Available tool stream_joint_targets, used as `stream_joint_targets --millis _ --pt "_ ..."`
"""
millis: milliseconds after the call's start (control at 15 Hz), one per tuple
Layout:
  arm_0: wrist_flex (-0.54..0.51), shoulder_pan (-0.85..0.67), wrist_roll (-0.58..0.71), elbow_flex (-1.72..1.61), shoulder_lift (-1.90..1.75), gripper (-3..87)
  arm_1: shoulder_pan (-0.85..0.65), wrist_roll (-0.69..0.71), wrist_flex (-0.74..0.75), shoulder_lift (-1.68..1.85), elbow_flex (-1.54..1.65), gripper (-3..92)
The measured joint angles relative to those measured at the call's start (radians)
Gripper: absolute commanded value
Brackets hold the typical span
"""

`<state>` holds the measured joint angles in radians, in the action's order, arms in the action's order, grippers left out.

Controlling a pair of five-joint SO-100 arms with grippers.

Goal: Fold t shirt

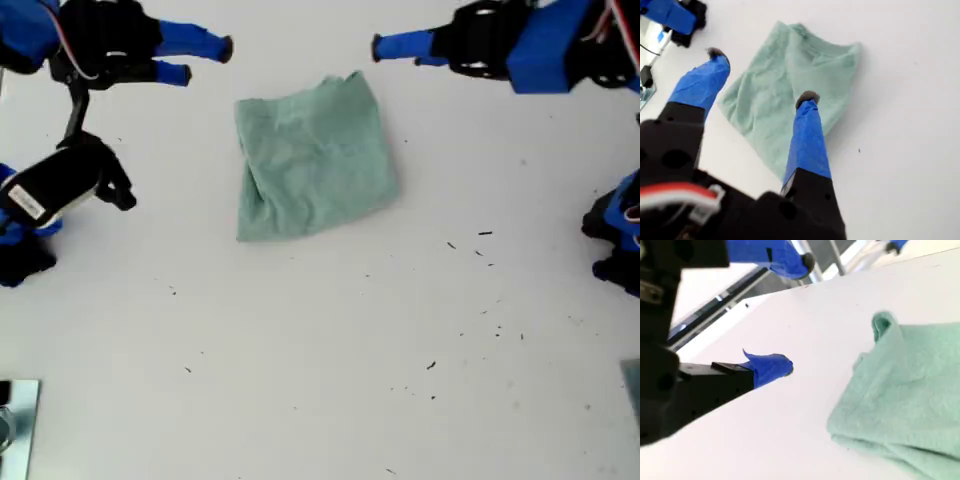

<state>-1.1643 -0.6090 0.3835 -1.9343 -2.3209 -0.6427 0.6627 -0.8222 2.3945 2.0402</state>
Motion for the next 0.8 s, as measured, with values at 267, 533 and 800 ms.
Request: stream_joint_targets --millis 267,533,800 --pt "0.123 0.017 -0.094 -0.578 -0.603 15.6 0.074 -0.064 -0.091 0.690 0.566 24.2" --pt "0.112 0.241 -0.328 -1.098 -1.233 14.3 0.184 -0.210 -0.390 1.095 0.882 19.1" --pt "0.110 0.494 -0.337 -1.281 -1.273 16.1 0.166 -0.364 -0.499 1.097 1.019 15.7"
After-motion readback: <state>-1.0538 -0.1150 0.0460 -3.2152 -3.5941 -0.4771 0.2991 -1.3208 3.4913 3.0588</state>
